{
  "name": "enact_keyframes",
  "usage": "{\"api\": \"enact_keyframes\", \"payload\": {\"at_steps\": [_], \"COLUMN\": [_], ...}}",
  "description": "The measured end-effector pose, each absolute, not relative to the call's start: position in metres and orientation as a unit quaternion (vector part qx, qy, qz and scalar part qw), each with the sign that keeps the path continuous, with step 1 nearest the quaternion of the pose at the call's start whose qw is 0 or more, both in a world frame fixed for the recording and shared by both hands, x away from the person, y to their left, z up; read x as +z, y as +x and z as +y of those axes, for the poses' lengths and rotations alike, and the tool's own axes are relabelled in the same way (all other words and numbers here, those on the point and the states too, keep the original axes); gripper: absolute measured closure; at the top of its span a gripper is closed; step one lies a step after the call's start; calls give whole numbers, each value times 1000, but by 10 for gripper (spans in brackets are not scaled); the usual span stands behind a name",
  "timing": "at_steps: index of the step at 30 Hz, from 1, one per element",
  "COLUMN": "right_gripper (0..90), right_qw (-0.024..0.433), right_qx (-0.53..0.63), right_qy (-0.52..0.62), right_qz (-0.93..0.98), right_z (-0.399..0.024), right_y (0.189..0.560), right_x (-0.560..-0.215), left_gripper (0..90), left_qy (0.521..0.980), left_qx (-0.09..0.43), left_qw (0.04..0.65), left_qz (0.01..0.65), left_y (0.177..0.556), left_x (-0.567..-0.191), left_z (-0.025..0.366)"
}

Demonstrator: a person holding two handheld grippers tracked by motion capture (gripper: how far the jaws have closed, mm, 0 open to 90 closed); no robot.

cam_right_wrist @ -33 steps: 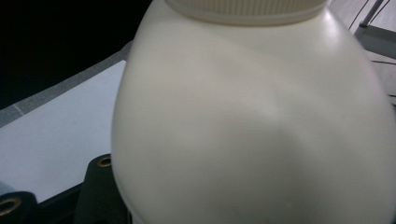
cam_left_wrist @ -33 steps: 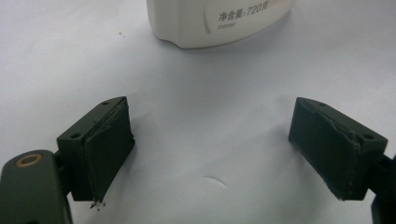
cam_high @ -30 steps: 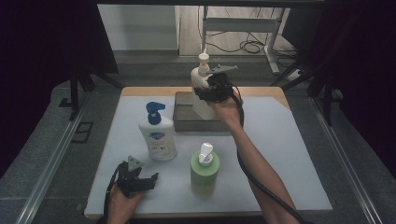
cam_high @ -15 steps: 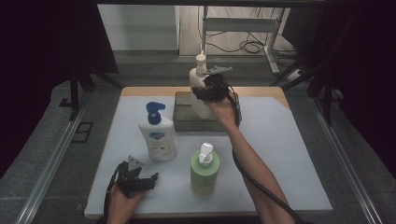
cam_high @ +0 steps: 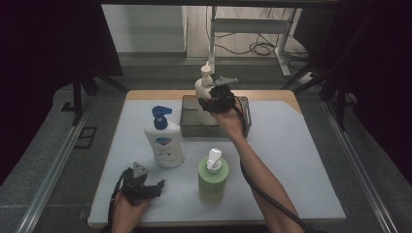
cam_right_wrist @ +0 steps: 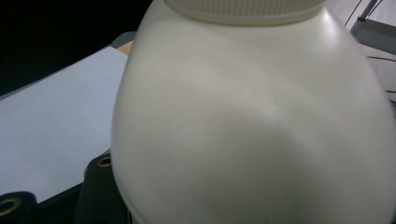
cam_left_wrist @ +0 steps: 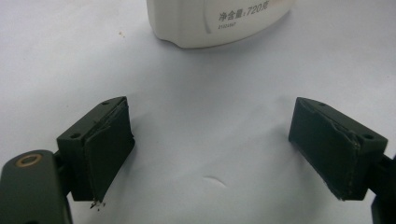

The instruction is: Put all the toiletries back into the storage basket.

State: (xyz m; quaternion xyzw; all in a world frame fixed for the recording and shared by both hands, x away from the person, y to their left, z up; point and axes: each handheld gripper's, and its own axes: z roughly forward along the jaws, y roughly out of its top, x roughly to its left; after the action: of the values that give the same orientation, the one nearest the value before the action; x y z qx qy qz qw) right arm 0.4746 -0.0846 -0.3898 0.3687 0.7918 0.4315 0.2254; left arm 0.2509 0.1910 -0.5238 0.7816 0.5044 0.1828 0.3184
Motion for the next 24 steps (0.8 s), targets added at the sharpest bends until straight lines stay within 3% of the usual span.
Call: {"api": "enact_keyframes", "payload": {"at_steps": [24], "right_gripper": [394], "right_qw": [207], "right_qx": [407], "right_qy": [400], "right_qz": [795], "right_z": [-91], "right_y": [472], "right_x": [-423], "left_gripper": [130], "left_qy": [781], "left_qx": [183], "left_qw": [319], "left_qz": [505], "left_y": [251], "left_x": [-524], "left_z": [191]}}
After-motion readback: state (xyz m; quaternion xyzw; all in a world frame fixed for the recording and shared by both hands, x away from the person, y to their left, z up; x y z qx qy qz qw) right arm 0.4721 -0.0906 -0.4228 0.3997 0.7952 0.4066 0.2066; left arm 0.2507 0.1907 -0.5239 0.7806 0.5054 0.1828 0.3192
